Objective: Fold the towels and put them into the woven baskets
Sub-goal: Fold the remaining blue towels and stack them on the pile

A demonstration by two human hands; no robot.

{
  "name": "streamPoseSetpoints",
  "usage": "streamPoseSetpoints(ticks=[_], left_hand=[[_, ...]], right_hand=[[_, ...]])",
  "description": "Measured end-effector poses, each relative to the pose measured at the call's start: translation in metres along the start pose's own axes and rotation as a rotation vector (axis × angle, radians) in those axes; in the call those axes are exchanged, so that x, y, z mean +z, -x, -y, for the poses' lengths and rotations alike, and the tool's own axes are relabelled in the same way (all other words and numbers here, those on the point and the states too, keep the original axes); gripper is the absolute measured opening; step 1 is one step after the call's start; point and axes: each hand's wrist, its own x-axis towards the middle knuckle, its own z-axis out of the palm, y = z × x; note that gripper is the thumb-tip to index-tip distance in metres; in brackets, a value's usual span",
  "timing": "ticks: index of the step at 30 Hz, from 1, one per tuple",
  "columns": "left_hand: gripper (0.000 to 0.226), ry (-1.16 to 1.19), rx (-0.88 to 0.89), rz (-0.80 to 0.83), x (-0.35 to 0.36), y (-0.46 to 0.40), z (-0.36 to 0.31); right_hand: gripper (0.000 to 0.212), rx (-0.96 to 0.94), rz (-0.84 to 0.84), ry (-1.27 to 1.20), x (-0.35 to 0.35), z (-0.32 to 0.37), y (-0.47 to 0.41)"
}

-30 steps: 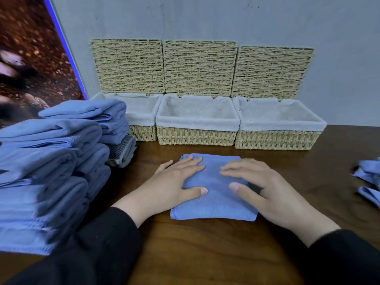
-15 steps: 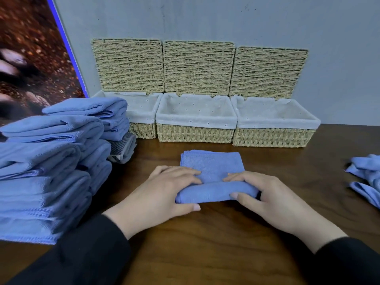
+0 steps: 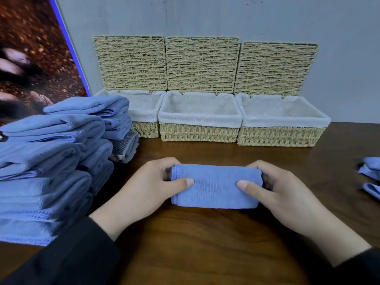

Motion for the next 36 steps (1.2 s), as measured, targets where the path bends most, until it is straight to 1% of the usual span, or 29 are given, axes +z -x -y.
streamPoseSetpoints(ticks=[3, 4, 5, 6, 7, 8, 9, 10, 11, 12, 13, 15, 16, 18, 20, 24, 27, 30, 33, 35, 36], left_hand=[[0.014, 0.142, -0.052, -0.056, 0.007, -0.002, 0.0], [0.016, 0.163, -0.071, -0.075, 0.011, -0.004, 0.0], [0.018, 0.135, -0.087, -0.096, 0.014, -0.006, 0.002], [0.021, 0.034, -0.09, -0.136, 0.016, -0.01, 0.006], [0.024, -0.12, -0.061, -0.201, 0.018, -0.013, 0.012], [0.026, -0.272, 0.004, -0.279, 0.018, -0.016, 0.015], [0.025, -0.384, 0.114, -0.344, 0.018, -0.017, 0.015], [0.022, -0.459, 0.239, -0.36, 0.019, -0.017, 0.012], [0.024, -0.522, 0.349, -0.321, 0.02, -0.015, 0.008], [0.033, -0.592, 0.419, -0.236, 0.023, -0.013, 0.006], [0.044, -0.668, 0.44, -0.121, 0.027, -0.01, 0.004], [0.067, -0.81, 0.393, 0.079, 0.033, -0.007, 0.006], [0.074, -0.849, 0.349, 0.136, 0.034, -0.007, 0.008], [0.077, -0.858, 0.28, 0.177, 0.032, -0.007, 0.011], [0.076, -0.835, 0.231, 0.194, 0.03, -0.007, 0.009], [0.073, -0.799, 0.2, 0.193, 0.031, -0.007, 0.011], [0.075, -0.779, 0.217, 0.191, 0.03, -0.009, 0.014], [0.079, -0.781, 0.247, 0.155, 0.029, -0.012, 0.017], [0.079, -0.767, 0.272, 0.087, 0.024, -0.012, 0.02], [0.071, -0.711, 0.297, 0.04, 0.021, -0.009, 0.021], [0.064, -0.641, 0.285, 0.027, 0.019, -0.007, 0.021]], right_hand=[[0.011, 0.036, -0.12, -0.041, 0.007, -0.006, -0.006], [0.013, 0.047, -0.171, -0.03, 0.009, -0.009, -0.008], [0.018, 0.052, -0.215, 0.008, 0.011, -0.014, -0.011], [0.024, 0.047, -0.252, 0.091, 0.013, -0.018, -0.014], [0.029, 0.016, -0.281, 0.203, 0.015, -0.021, -0.016], [0.03, -0.039, -0.303, 0.311, 0.017, -0.023, -0.019], [0.029, -0.106, -0.32, 0.402, 0.018, -0.025, -0.021], [0.025, -0.172, -0.329, 0.476, 0.02, -0.026, -0.023], [0.023, -0.234, -0.335, 0.543, 0.021, -0.027, -0.024], [0.024, -0.293, -0.338, 0.591, 0.022, -0.028, -0.024], [0.026, -0.343, -0.329, 0.606, 0.023, -0.029, -0.023], [0.027, -0.403, -0.264, 0.568, 0.022, -0.028, -0.019], [0.028, -0.395, -0.195, 0.542, 0.022, -0.027, -0.017], [0.045, -0.32, -0.012, 0.534, 0.021, -0.025, -0.011], [0.059, -0.239, 0.109, 0.564, 0.019, -0.026, -0.009], [0.062, -0.184, 0.179, 0.559, 0.011, -0.028, -0.011], [0.072, -0.181, 0.227, 0.497, 0.007, -0.028, -0.015], [0.074, -0.185, 0.214, 0.432, 0.005, -0.032, -0.017], [0.065, -0.149, 0.156, 0.391, 0.005, -0.031, -0.016], [0.055, -0.098, 0.088, 0.32, 0.005, -0.027, -0.013], [0.049, -0.074, 0.052, 0.277, 0.006, -0.025, -0.012]])
